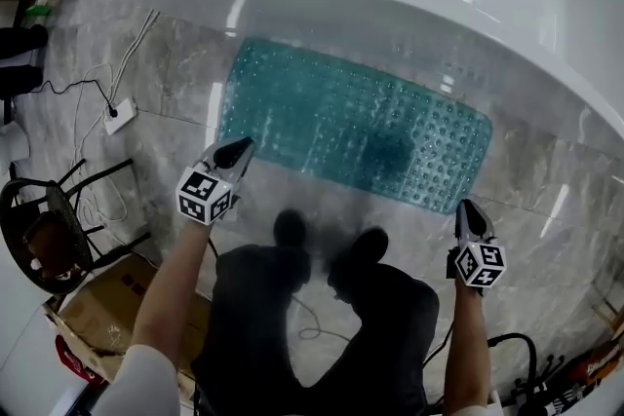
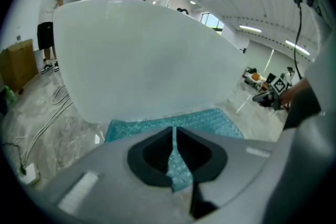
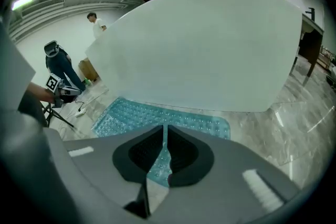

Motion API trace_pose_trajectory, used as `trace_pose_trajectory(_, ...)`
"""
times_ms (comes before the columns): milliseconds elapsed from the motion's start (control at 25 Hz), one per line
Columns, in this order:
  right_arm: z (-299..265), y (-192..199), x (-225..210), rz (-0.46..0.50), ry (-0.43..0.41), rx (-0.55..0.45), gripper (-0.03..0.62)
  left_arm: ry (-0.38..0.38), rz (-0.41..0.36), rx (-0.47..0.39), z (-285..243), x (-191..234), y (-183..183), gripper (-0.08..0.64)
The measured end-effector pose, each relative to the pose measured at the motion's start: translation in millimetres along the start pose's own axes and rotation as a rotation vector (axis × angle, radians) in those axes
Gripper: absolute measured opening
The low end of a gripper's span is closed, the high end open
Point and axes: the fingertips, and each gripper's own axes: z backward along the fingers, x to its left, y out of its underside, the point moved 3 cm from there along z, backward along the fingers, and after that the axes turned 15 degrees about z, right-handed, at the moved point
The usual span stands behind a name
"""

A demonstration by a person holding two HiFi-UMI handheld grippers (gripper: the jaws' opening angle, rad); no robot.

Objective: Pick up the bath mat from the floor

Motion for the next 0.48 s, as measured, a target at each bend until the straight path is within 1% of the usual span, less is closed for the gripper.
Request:
trace_pose_trajectory(120,-32.6,24.1,-21.2,0.026,0.009,0.009,0.044,-0.022,0.004,0.004,-28.5,34.9,20.4,0.035)
trace_pose_trajectory(240,-72.5,53.7,-43.3,0.049,0.032,0.014,0.049,-0.064,0.009,-0.011,-63.6,73.2,40.3,0.053)
trace_pose_trajectory(480,-134.2,110.3,-64.5,0.033,0.059,0.022,0.064,-0.115,0.005,0.0,-112.0,131.1,81.2,0.076)
